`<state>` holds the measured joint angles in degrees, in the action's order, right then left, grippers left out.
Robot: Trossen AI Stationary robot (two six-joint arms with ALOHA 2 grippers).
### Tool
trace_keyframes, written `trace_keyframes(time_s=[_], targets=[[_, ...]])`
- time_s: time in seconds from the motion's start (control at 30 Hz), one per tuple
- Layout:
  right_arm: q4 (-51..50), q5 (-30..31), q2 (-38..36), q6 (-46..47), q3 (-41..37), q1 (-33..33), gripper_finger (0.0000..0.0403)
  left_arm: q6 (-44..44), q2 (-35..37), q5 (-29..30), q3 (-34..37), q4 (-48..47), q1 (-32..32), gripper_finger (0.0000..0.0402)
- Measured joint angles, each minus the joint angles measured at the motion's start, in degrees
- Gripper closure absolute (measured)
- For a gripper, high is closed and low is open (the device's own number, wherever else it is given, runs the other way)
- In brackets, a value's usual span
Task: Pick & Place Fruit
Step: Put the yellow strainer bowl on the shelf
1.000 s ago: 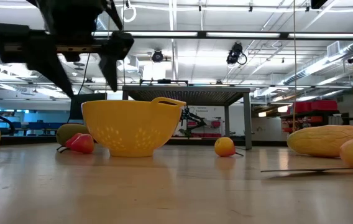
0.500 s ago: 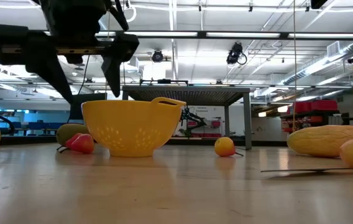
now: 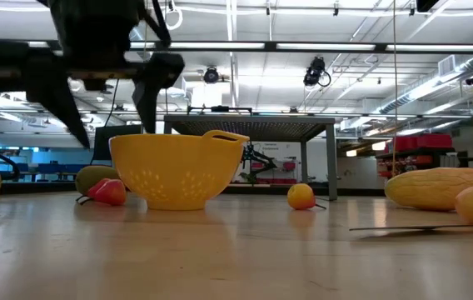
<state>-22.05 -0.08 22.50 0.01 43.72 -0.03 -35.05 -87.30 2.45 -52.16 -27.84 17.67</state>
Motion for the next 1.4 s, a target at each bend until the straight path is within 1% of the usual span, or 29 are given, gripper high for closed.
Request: trace_keyframes(time_s=[0.1,0.2,0.6,0.7,0.83,1.1,1.4], targets=[[0.0,0.0,0.0,0.0,0.0,0.0,0.0395,0.1,-2.8,2.1,0.0,0.2,0.4,0.0095],[0.0,0.0,0.0,0.0,0.0,0.0,0.0395,-1.1,-3.5,4.1,0.0,0.5,0.6,0.0095],[0.0,0.0,0.0,0.0,0.0,0.0,0.0395,-1.4,-3.5,4.1,0.0,0.4,0.5,0.0095],[0.0,0.0,0.0,0.0,0.0,0.0,0.0395,-1.2,-3.5,3.3,0.0,0.4,0.1,0.0100],[0.0,0.0,0.0,0.0,0.0,0.0,0.0395,-0.5,-3.5,1.3,0.0,0.4,-0.2,0.0127],[0.0,0.0,0.0,0.0,0.0,0.0,0.0395,-0.4,-3.5,1.2,0.0,0.4,-0.2,0.0193],[0.0,0.0,0.0,0.0,0.0,0.0,0.0395,-0.5,-3.5,1.2,0.0,0.4,-0.2,0.0245]])
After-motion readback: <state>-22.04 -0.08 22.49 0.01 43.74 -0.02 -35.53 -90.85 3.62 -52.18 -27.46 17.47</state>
